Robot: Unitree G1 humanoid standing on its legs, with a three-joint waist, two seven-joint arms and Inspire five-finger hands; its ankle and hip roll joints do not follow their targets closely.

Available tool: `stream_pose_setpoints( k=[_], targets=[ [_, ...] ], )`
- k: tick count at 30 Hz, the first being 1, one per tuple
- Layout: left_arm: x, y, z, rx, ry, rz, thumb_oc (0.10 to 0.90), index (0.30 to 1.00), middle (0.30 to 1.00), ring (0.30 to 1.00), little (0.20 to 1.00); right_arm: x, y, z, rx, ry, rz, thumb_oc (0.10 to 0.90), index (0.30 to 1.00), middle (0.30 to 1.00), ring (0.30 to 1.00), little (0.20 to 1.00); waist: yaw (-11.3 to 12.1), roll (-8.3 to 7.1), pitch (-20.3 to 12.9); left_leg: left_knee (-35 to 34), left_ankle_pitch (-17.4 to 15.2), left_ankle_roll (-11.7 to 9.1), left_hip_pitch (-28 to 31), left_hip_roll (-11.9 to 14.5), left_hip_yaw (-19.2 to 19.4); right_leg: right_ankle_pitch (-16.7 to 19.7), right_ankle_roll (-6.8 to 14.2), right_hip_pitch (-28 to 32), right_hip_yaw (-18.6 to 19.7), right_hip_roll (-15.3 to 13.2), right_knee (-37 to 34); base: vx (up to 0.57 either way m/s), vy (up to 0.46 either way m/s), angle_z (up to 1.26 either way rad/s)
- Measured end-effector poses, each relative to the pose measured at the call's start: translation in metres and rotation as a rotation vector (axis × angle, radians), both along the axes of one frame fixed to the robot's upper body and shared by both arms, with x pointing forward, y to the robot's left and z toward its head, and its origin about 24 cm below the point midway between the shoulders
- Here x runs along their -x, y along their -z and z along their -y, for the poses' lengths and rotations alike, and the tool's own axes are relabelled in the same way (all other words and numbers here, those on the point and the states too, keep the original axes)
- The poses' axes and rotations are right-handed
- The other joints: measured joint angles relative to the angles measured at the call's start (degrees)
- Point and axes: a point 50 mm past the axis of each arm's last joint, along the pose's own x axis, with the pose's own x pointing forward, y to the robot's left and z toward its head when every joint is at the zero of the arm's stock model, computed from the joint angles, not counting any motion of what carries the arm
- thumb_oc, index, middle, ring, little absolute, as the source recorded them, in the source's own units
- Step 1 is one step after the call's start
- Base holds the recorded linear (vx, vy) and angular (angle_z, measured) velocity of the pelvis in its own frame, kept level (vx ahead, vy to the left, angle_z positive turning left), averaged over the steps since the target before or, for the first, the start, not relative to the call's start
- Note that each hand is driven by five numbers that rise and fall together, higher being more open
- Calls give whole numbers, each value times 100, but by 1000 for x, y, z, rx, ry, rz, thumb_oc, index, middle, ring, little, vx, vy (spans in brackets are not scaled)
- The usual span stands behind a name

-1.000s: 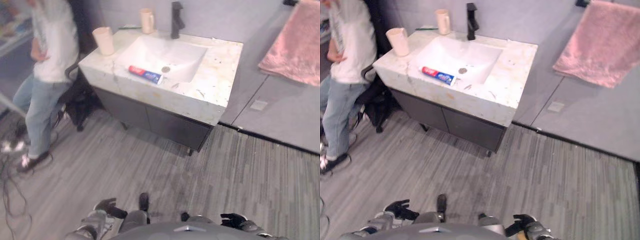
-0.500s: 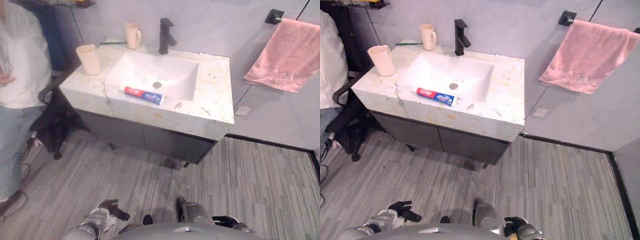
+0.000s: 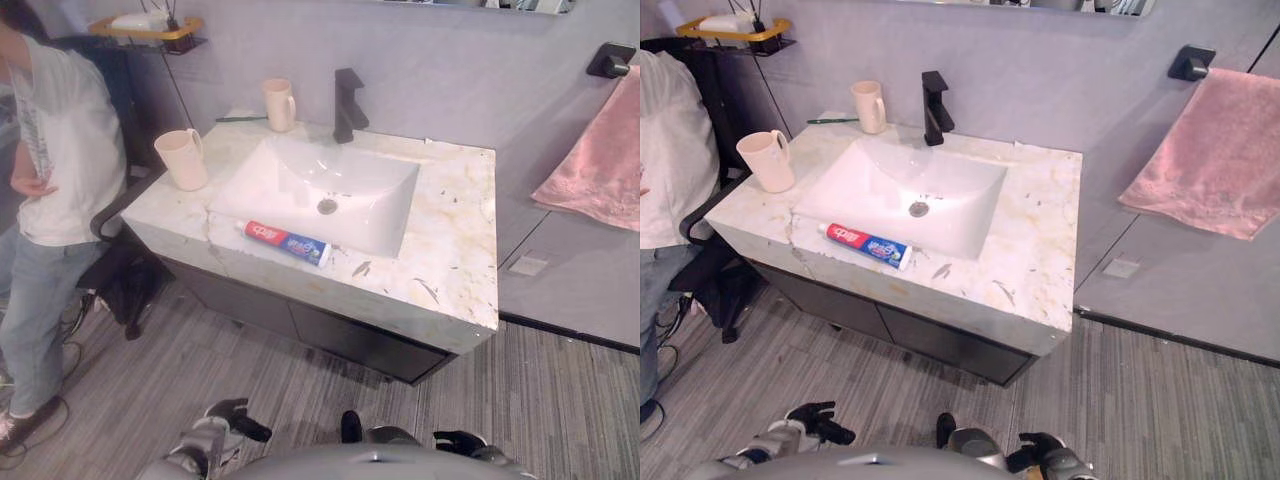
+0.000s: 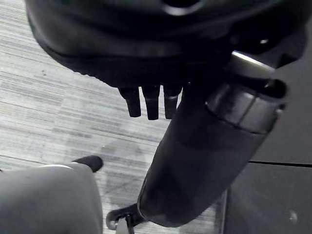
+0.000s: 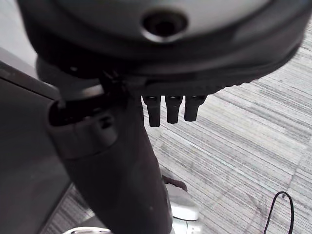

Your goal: Organize the bathroom.

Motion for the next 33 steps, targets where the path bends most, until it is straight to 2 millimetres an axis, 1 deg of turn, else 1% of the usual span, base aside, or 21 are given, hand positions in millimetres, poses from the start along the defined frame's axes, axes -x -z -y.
stream_pose_setpoints(
  k=[3,4,5,10,12,13,15,16,17,18,19,20,21,22,23,24,25,27,29,31,33],
  targets=[
    [-5,-1,1,7,7,9,800,900,900,900,900,-3,-1,0,-4,7,13,800,900,900,900,900,-52,-13,1,-465,112,11,-10,283,29,-56,46,10,7,-6,-4,58,111,2],
    [-4,-1,2,7,8,5,800,900,900,900,900,-4,-1,-1,-7,12,16,800,900,900,900,900,-119,12,-3,-644,314,46,-40,420,-7,-128,130,-17,8,-4,85,43,164,-16],
    [-2,0,3,3,29,-4,800,900,900,900,900,-3,-1,0,-10,24,16,800,900,900,900,900,-111,58,-34,-720,381,-128,-61,445,-115,-209,221,-141,126,0,260,40,171,-22],
    [3,2,2,-7,46,-26,800,900,900,900,900,4,2,-3,-26,73,-3,800,900,900,900,900,-146,21,-30,-867,457,-242,75,130,-197,-142,422,-327,903,-75,317,-14,285,-36],
    [18,6,0,-15,38,-66,800,900,900,900,900,5,2,-2,-23,77,-24,800,900,900,900,900,-53,-24,-36,-546,390,-184,75,-98,-506,-8,505,-348,1512,-155,216,-100,363,-125],
    [24,7,0,-13,27,-86,800,900,900,900,900,-2,1,-2,-22,72,-11,800,900,900,900,900,-92,-26,-51,-224,94,28,-109,-229,-1001,180,543,-277,1789,-206,54,-159,425,-113],
    [21,7,2,-10,23,-77,800,900,900,900,900,-3,0,-1,-11,61,-12,800,900,900,900,900,-162,47,-80,-293,-65,33,-131,-193,-1484,319,701,-358,2089,-188,-33,-210,465,-102],
    [20,6,3,-8,26,-71,800,900,900,900,900,-1,0,1,-5,68,-17,800,900,900,900,900,-167,106,-117,-403,-138,-6,-91,-226,-1617,384,801,-428,2279,-186,-23,-257,522,-127],
    [16,6,3,-7,29,-57,800,900,900,900,900,-4,0,2,-2,77,-2,800,900,900,900,900,-129,45,-142,-558,-68,-35,-66,-379,-1434,451,907,-549,2519,-290,-30,-232,470,-97],
    [15,5,2,-9,29,-57,800,900,900,900,900,-7,-1,1,-5,73,9,800,900,900,900,900,-184,40,-155,-614,2,-23,-79,-426,-1383,430,945,-560,2497,-342,-65,-308,574,-69],
    [8,3,2,-18,63,-49,800,900,900,900,900,3,2,-1,-15,104,11,800,900,900,900,900,-316,-151,-179,-477,24,188,-159,-792,-1186,490,935,-613,2280,-793,-158,-267,454,-15],
    [6,3,5,-13,78,-46,800,900,900,900,900,6,2,1,-10,123,10,800,900,900,900,900,-327,-139,-176,-490,76,206,-194,-836,-1167,449,993,-615,2294,-879,-197,-291,432,-36],
    [4,3,8,-8,111,-47,800,900,900,900,900,14,2,2,-2,132,9,800,900,900,900,900,-331,-198,-177,-413,164,367,-300,-1072,-951,239,881,-710,2205,-1105,-369,-169,233,-35],
    [4,3,8,-8,111,-47,800,900,900,900,900,14,2,2,-2,132,9,800,900,900,900,900,-331,-198,-177,-413,164,367,-300,-1072,-951,239,881,-710,2205,-1105,-369,-277,284,-84],
    [9,5,10,-1,117,-62,800,900,900,900,900,17,3,2,-7,138,20,800,900,900,900,900,-289,-57,-131,-528,289,602,-344,-1135,-546,-171,867,-946,1811,-1276,-229,-275,218,-95],
    [16,6,9,-2,106,-75,800,900,900,900,900,18,3,0,-17,145,22,800,900,900,900,900,-225,14,-131,-630,359,664,-316,-1106,-348,-200,918,-1105,1476,-1282,-35,-396,289,-159],
    [28,9,8,11,58,-101,800,900,900,900,900,20,4,0,-21,137,18,800,900,900,900,900,-121,142,-128,-876,471,693,-273,-984,11,-138,1040,-1365,633,-1277,474,-275,162,-141],
    [32,9,2,19,-19,-97,800,900,900,900,900,24,4,-1,-38,138,12,800,900,900,900,900,7,315,-92,-1224,676,675,-173,-815,249,-294,1116,-1388,320,-976,1354,-211,112,-106],
    [27,6,-8,-5,-24,-99,800,900,900,900,900,25,5,-5,-53,132,7,800,900,900,900,900,41,269,-88,-1476,902,624,-176,-725,253,-651,1087,-1098,310,-720,1835,-104,29,-23],
    [23,5,-12,-16,-29,-96,800,900,900,900,900,27,6,-5,-48,118,-3,800,900,900,900,900,110,207,-56,-1573,1007,596,-190,-723,204,-891,1010,-781,325,-514,1900,-24,-29,10],
    [21,3,-16,-34,-43,-99,800,900,900,900,900,35,7,-6,-48,107,-27,800,900,900,900,900,209,138,-51,-1650,1109,491,-221,-723,39,-1092,829,-160,474,-187,1319,-8,-56,38]
  ],
)
